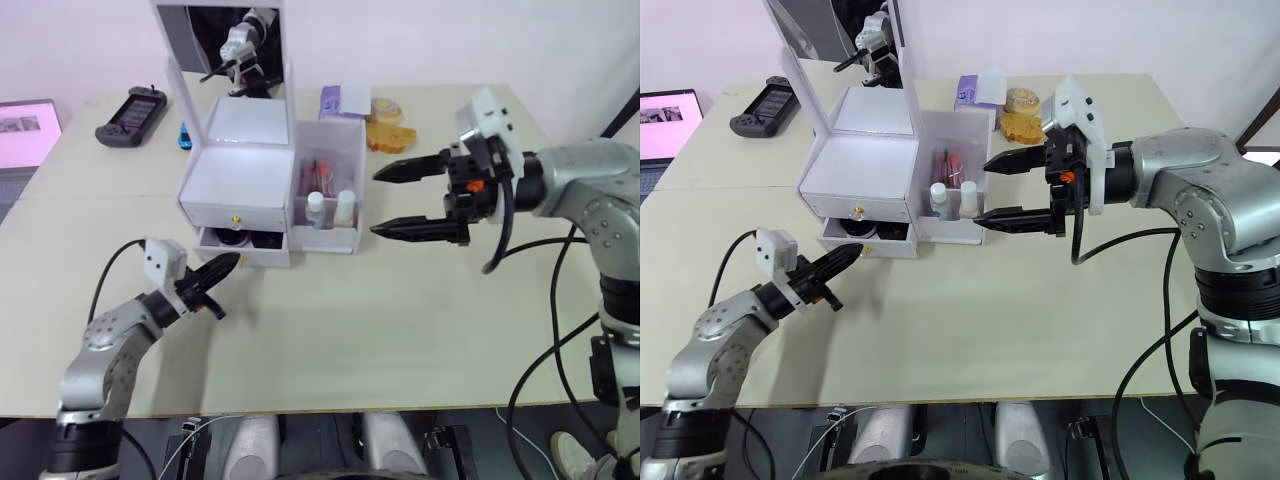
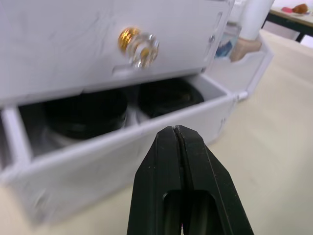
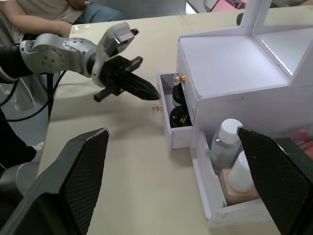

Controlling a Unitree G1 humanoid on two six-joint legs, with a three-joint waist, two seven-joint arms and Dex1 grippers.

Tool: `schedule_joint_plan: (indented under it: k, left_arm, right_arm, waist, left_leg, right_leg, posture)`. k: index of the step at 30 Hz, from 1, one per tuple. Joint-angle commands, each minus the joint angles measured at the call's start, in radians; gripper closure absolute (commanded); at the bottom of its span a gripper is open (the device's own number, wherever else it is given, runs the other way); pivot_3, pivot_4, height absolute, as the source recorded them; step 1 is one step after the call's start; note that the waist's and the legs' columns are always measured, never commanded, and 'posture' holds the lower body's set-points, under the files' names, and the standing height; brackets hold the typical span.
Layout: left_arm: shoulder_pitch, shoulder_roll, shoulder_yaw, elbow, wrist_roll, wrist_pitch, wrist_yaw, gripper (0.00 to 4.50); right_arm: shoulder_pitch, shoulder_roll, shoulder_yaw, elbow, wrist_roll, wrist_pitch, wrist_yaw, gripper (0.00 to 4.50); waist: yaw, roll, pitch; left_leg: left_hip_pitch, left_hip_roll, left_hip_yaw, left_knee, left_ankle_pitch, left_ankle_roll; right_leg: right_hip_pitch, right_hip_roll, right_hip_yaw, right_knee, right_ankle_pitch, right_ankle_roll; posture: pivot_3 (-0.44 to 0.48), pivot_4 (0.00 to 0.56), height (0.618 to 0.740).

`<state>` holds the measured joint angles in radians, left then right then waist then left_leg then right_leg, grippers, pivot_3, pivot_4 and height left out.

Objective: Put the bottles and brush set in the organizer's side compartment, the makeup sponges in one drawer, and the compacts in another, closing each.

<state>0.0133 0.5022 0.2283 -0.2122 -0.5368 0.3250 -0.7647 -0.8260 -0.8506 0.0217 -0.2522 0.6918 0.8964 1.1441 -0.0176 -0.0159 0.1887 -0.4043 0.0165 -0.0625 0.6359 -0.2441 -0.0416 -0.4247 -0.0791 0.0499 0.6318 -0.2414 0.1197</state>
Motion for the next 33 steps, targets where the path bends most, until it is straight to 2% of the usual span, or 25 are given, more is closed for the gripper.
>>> schedule_joint_plan:
  k: [1, 5, 12, 27, 33]
  left_arm:
    - [0.029, 0.016, 0.043, -0.048, -0.027, -0.003, -0.004, 4.48]
    - [0.021, 0.004, 0.03, -0.013, -0.007, -0.009, 0.021, 4.48]
    - [-0.107, -0.016, -0.045, 0.135, 0.074, -0.041, 0.029, 4.48]
    - [-0.302, -0.065, -0.094, 0.338, 0.155, -0.118, 0.031, 4.48]
    - [-0.341, -0.071, -0.092, 0.383, 0.182, -0.142, 0.043, 4.48]
  right_arm:
    - [-0.012, -0.005, -0.032, -0.028, 0.018, -0.006, -0.008, 0.0]
    - [-0.023, 0.011, -0.018, -0.014, 0.013, -0.015, -0.008, 0.0]
    - [-0.038, 0.01, -0.013, -0.004, 0.008, -0.021, 0.001, 0.0]
    - [-0.016, -0.005, -0.029, -0.03, 0.02, -0.009, -0.017, 0.0]
    - [-0.006, -0.01, -0.034, -0.037, 0.025, -0.008, -0.023, 0.0]
  waist:
    - [0.001, 0.0, 0.0]
    - [0.004, 0.0, 0.0]
    - [0.004, 0.0, 0.0]
    - [0.008, 0.0, 0.0]
    - [0.014, 0.0, 0.0]
  left_leg:
    - [0.0, 0.0, 0.0, 0.0, 0.0, 0.0]
    - [0.0, 0.0, 0.0, 0.001, 0.0, 0.0]
    - [-0.001, 0.0, 0.0, 0.001, 0.0, 0.0]
    - [-0.001, 0.0, 0.0, 0.002, 0.0, 0.0]
    - [-0.003, 0.0, -0.001, 0.008, 0.0, 0.0]
  right_leg:
    - [0.0, 0.0, 0.0, 0.0, 0.0, 0.0]
    - [0.0, 0.0, 0.0, 0.0, 0.0, 0.0]
    - [0.0, 0.0, 0.0, 0.0, 0.0, 0.0]
    - [0.0, 0.0, 0.0, 0.0, 0.0, 0.0]
    - [0.001, 0.0, -0.001, 0.001, 0.001, 0.001]
  posture:
    - [0.0, 0.15, 0.74]
    - [0.0, 0.15, 0.74]
    - [0.0, 0.15, 0.74]
    - [0.0, 0.15, 0.74]
    - [0.0, 0.15, 0.74]
